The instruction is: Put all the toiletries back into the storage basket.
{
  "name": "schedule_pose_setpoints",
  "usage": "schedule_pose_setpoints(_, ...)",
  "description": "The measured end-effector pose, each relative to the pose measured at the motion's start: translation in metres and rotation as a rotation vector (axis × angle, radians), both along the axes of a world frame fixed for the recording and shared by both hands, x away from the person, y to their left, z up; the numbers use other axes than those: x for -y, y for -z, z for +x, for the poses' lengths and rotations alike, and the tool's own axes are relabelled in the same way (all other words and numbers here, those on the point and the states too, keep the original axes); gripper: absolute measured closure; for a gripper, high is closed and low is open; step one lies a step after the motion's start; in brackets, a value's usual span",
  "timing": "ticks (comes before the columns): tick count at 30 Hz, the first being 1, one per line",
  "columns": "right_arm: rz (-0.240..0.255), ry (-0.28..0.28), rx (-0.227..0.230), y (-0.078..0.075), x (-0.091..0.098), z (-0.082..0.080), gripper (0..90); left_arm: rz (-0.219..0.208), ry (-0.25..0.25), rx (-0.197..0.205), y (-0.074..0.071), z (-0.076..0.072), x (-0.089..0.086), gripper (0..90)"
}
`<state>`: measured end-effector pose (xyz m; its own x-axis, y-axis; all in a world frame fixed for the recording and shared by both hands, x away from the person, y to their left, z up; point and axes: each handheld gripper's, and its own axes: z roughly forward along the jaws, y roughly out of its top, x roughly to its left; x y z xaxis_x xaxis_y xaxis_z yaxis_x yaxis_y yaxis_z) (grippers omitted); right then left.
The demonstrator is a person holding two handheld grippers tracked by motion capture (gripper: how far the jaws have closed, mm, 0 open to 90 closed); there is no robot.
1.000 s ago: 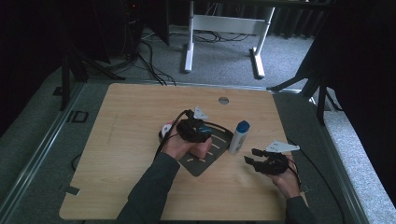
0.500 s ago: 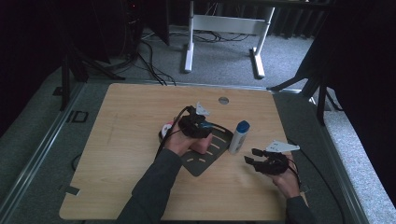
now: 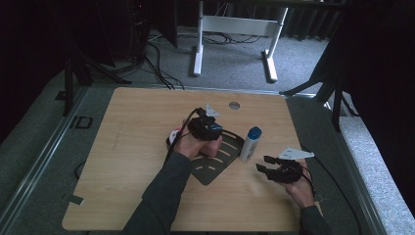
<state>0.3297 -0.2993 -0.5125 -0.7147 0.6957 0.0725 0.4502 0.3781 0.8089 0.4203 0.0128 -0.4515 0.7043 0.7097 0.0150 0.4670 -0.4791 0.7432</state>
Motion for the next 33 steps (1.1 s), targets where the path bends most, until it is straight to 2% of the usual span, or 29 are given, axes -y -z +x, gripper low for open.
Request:
schedule_pose_setpoints(15,0.005,0.002,0.006,-0.001,0.002,0.000,47.5,0.007,-0.022,0.002,0.003,0.012,0.000,53.2)
schedule_pose_setpoints(22,0.007,0.003,0.005,-0.002,0.002,0.000,47.5,0.025,-0.034,0.007,0.002,0.015,0.000,53.2)
schedule_pose_setpoints(33,0.007,0.002,0.005,-0.001,0.003,0.000,47.5,0.025,-0.070,0.003,0.002,0.022,-0.008,53.2)
